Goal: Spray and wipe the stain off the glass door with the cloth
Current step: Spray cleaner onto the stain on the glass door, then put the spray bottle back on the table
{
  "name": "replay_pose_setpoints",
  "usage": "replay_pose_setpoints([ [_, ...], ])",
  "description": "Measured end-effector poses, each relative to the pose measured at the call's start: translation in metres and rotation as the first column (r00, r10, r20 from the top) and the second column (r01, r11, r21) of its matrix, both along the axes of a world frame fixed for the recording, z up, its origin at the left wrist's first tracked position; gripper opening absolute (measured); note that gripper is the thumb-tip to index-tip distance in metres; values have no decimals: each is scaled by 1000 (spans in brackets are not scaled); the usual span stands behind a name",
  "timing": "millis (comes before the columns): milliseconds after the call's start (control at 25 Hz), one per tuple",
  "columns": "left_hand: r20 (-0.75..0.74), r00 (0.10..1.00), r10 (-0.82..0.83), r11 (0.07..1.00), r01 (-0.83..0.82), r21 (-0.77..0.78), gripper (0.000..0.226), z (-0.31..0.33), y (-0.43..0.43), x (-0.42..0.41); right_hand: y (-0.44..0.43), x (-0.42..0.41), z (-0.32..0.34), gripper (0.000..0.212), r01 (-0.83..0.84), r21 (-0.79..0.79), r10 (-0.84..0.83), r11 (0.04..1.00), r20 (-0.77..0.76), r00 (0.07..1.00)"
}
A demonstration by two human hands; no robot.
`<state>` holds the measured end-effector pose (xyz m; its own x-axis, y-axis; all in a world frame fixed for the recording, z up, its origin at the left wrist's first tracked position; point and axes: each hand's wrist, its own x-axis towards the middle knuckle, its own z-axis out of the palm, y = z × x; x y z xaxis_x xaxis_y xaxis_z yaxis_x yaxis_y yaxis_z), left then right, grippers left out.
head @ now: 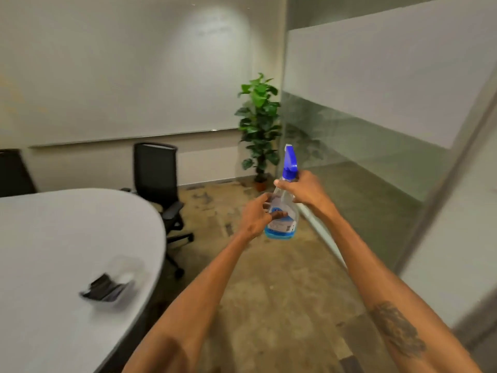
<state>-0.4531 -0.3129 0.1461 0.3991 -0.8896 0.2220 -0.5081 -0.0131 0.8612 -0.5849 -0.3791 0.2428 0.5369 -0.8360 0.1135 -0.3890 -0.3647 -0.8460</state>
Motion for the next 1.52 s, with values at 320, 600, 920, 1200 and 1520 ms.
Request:
replay_pose_setpoints([
  [320, -42, 952, 303, 950, -299, 85, 50, -38, 160, 212, 107, 235, -52, 30, -114, 52, 112, 992, 42, 993],
  [600, -34, 783, 622, 763, -596, 249, 39, -102, 278, 310, 164, 365, -120, 29, -153, 122, 147, 981, 59, 987],
  [920, 120, 776, 619, 590, -560, 582, 39, -175, 331, 398, 156, 485, -202, 32, -128, 168, 126, 977, 18, 992],
  [1200, 236, 929, 284, 536, -358, 765, 38, -225, 288, 440, 129, 577, -256, 37, -204, 228, 226, 952, -75, 971],
  [1520, 500, 859, 115, 472, -490, 733, 42, -265, 291, 477, 129, 621, -305, 39, -232, 294, 277, 927, -118, 954],
])
